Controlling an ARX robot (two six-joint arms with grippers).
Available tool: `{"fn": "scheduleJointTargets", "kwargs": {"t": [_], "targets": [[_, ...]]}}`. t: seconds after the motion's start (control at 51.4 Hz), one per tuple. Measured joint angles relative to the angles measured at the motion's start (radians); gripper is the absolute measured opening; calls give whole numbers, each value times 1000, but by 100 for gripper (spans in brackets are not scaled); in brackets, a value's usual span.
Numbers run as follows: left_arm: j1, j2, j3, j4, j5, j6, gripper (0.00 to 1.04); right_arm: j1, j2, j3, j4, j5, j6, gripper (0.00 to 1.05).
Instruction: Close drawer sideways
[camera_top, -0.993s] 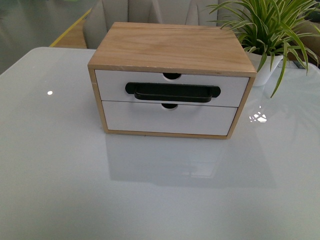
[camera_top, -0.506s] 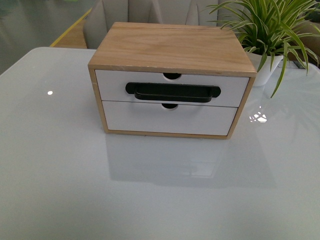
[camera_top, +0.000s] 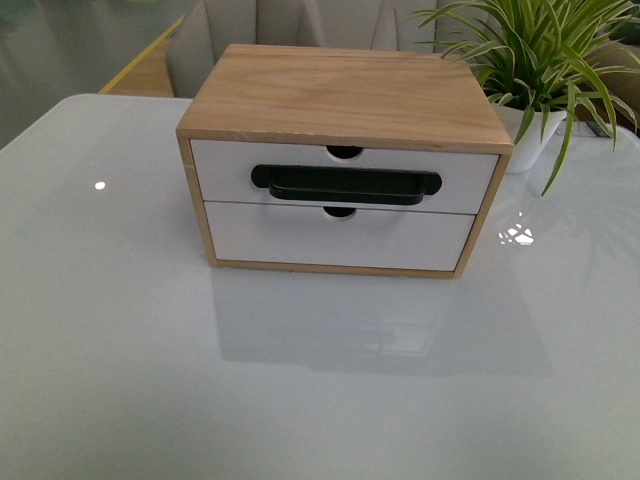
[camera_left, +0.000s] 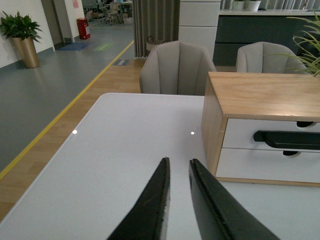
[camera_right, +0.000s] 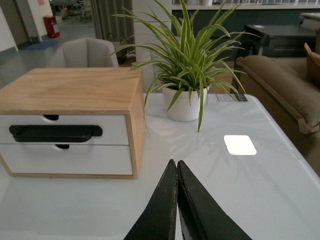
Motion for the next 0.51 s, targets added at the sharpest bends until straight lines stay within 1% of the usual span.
{"fn": "scheduleJointTargets", "kwargs": {"t": [0.019,0.058,0.078,0.117,0.175,0.214,0.234,0.331,0.35,0.506], "targets": [[0,0,0,0,0,0,8,0,0,0,0,0,0,2],[0,0,0,0,0,-5,2,0,0,0,0,0,0,2],[0,0,0,0,0,-3,4,0,0,0,0,0,0,2],[0,0,0,0,0,-3,13,0,0,0,0,0,0,2],[0,0,0,0,0,-3,27,0,0,0,0,0,0,15],[0,0,0,0,0,-3,34,0,0,0,0,0,0,22],[0,0,0,0,0,-3,36,0,0,0,0,0,0,24],[0,0,0,0,0,-3,53,0,0,0,0,0,0,42],[0,0,0,0,0,-3,55,0,0,0,0,0,0,43],[0,0,0,0,0,-3,85,0,0,0,0,0,0,73]]}}
